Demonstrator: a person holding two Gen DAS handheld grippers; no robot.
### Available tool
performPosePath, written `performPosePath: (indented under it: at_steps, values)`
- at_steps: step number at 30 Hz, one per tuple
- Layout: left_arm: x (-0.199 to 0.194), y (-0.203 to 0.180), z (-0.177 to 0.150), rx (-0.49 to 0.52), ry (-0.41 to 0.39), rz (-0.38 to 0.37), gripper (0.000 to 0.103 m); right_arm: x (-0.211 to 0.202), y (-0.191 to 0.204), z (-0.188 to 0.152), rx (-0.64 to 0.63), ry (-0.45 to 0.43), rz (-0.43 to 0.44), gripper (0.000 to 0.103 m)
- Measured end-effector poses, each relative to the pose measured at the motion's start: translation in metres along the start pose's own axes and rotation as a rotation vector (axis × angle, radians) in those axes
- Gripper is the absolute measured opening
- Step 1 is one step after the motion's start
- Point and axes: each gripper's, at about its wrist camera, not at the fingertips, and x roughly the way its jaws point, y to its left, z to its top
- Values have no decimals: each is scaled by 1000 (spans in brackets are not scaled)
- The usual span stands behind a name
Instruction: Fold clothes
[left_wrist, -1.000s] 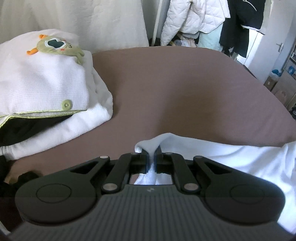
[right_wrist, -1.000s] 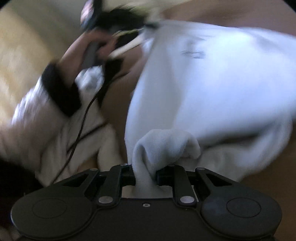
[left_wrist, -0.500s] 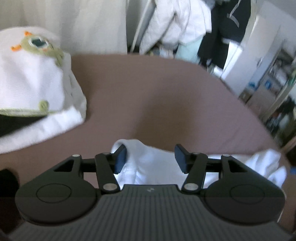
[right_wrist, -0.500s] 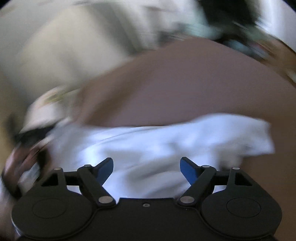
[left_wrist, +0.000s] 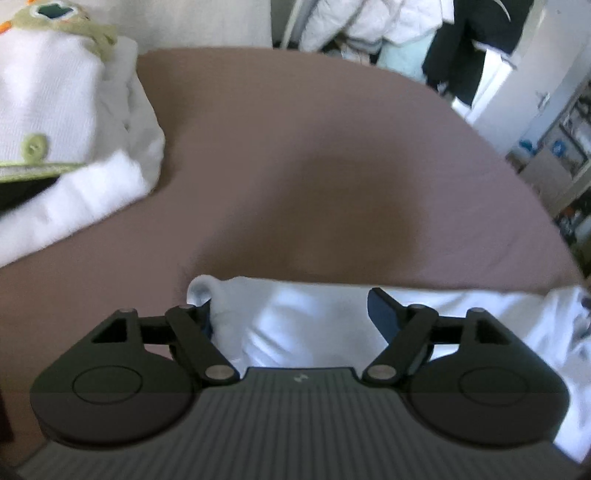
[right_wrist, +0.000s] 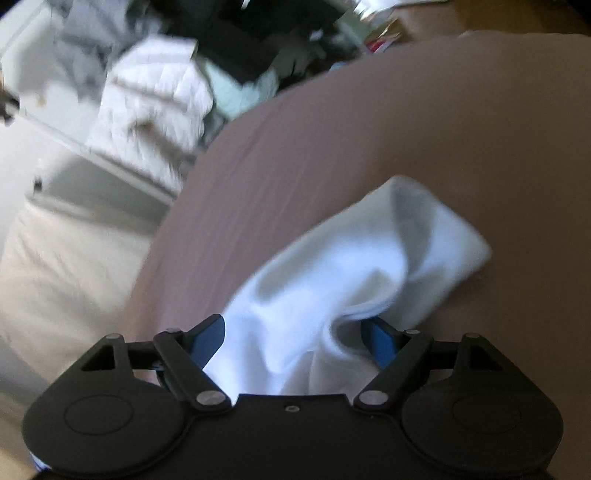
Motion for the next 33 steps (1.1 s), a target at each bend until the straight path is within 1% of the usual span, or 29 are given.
performPosePath:
  at_steps: [1, 2, 3, 4, 5, 6, 7, 8, 9, 10, 11, 12, 13, 15, 16, 17, 18, 19, 20, 21, 23, 24, 25, 26, 27, 29, 30, 31, 33]
  values:
    - [1, -4, -3, 37, -8, 22, 74, 6, 6, 0, -60, -14, -30, 71]
    - [1, -9, -6, 76, -18, 47, 58, 9, 12, -2, -120, -44, -53, 54]
    - [-1, -17, -9, 130, -37, 90, 17, 9, 20, -1, -179, -79, -54, 6]
    - [-4, -24, -12, 175, -62, 125, 7, 4, 30, 0, -235, -121, -33, 9]
    - [-16, -26, -11, 164, -118, 118, 7, -4, 41, 1, -281, -180, -7, 9]
    - [-28, -29, -10, 149, -176, 104, 7, -20, 54, 3, -316, -259, 40, 8]
    - [-47, -28, -8, 104, -246, 51, 7, -40, 65, 9, -331, -329, 107, 8]
    - [-68, -28, -5, 63, -313, 3, 7, -64, 74, 16, -320, -368, 182, 8]
    - [-85, -28, -3, 47, -347, 22, 7, -90, 81, 23, -303, -387, 260, 9]
    - [-102, -29, -1, 31, -381, 41, 7, -116, 90, 26, -332, -407, 326, 8]
    - [-117, -29, 1, 21, -409, 65, 7, -138, 99, 20, -414, -416, 332, 8]
    - [-123, -28, -2, 43, -403, 113, 7, -155, 106, 12, -498, -410, 288, 9]
    - [-120, -23, -8, 42, -374, 126, 7, -160, 106, 2, -558, -337, 228, 9]
    - [-115, -10, -20, 33, -312, 145, 7, -144, 96, -19, -621, -53, 73, 10]
    - [-109, -1, -27, -19, -252, 113, 7, -131, 85, -30, -622, 89, -9, 9]
    - [-103, 7, -33, -74, -193, 78, 7, -112, 71, -42, -614, 203, -125, 9]
    - [-95, 16, -36, -149, -144, 25, 7, -92, 57, -55, -636, 286, -295, 11]
    - [-88, 24, -40, -221, -97, -27, 7, -75, 46, -64, -666, 346, -456, 11]
    - [-83, 29, -43, -278, -66, -75, 7, -70, 42, -63, -670, 349, -528, 12]
    - [-79, 32, -44, -310, -45, -94, 7, -73, 41, -56, -648, 315, -541, 12]
    - [-73, 31, -43, -296, -31, -73, 7, -79, 41, -42, -604, 246, -567, 22]
    - [-70, 33, -43, -310, -21, -81, 7, -87, 42, -33, -563, 192, -539, 41]
    - [-67, 36, -43, -324, -11, -89, 7, -99, 43, -25, -511, 122, -463, 58]
    - [-63, 38, -43, -338, -1, -92, 7, -110, 44, -18, -471, 59, -386, 62]
    - [-60, 41, -44, -349, 8, -92, 8, -117, 44, -12, -435, 13, -320, 65]
    - [-55, 44, -42, -335, 19, -73, 8, -114, 40, -5, -379, -3, -272, 65]
    - [-52, 43, -42, -326, 23, -67, 8, -110, 36, -2, -358, -1, -279, 65]
    - [-48, 44, -38, -317, 27, -66, 8, -103, 32, 1, -345, 5, -309, 65]
    - [-44, 39, -36, -285, 38, -58, 11, -101, 18, -5, -327, 23, -331, 65]
